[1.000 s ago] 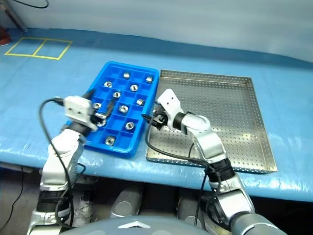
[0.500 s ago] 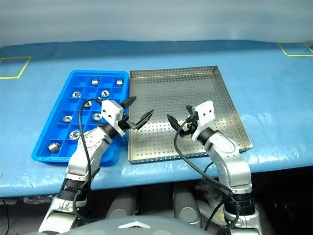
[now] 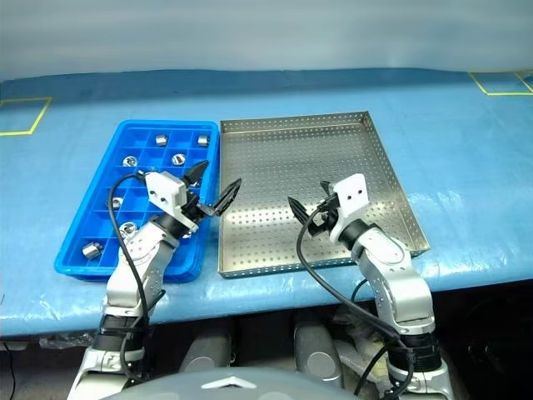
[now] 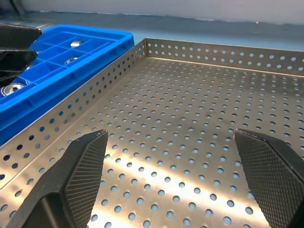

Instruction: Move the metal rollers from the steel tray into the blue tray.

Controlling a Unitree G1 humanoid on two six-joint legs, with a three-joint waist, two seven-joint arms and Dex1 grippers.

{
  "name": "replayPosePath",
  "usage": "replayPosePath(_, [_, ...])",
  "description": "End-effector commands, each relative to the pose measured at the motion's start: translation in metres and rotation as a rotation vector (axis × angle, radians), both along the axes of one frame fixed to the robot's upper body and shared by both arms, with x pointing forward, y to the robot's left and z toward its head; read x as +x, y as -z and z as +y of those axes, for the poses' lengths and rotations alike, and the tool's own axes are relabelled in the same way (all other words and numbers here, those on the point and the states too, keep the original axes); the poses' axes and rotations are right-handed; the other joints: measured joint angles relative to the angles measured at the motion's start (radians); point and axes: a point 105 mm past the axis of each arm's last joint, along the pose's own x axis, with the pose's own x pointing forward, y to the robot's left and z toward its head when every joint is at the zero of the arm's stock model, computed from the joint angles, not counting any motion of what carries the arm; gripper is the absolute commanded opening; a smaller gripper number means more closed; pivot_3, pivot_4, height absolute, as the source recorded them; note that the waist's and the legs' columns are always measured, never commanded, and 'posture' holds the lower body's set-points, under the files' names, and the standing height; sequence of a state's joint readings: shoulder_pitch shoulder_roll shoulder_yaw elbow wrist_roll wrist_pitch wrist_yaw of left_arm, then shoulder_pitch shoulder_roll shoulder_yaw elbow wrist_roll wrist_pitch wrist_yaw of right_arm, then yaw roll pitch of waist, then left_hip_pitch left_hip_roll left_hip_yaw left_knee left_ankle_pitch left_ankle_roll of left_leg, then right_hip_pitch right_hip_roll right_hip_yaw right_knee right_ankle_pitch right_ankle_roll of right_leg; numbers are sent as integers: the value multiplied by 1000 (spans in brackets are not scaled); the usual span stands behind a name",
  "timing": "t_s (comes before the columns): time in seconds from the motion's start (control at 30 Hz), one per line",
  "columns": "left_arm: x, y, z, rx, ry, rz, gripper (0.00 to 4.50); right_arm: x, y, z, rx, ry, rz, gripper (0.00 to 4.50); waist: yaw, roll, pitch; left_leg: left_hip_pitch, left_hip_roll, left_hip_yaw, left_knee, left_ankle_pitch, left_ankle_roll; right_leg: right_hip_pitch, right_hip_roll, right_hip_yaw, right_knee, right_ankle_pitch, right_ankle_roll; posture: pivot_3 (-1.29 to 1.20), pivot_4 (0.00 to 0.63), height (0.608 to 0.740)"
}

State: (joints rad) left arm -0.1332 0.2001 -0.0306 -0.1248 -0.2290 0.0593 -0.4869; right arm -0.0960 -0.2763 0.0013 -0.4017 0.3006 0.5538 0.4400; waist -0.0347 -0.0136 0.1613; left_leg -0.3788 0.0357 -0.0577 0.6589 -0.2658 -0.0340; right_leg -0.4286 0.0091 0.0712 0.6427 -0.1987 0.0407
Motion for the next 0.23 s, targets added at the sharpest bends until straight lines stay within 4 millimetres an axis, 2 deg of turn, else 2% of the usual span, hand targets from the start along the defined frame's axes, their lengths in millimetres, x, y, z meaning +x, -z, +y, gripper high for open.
replayPosePath(0.03, [-6, -15, -7, 17, 12, -70, 4486, 0, -12, 7, 22, -46, -40, 4472, 2, 0, 0, 0, 0, 0, 0, 0, 0, 0, 0, 0, 0, 0, 0, 45, 150, 740])
replayPosePath(0.23, [-7, -16, -8, 17, 21, -71, 4486, 2, -11, 1, 31, -16, -38, 4472, 5, 0, 0, 0, 0, 0, 0, 0, 0, 0, 0, 0, 0, 0, 0, 44, 150, 740])
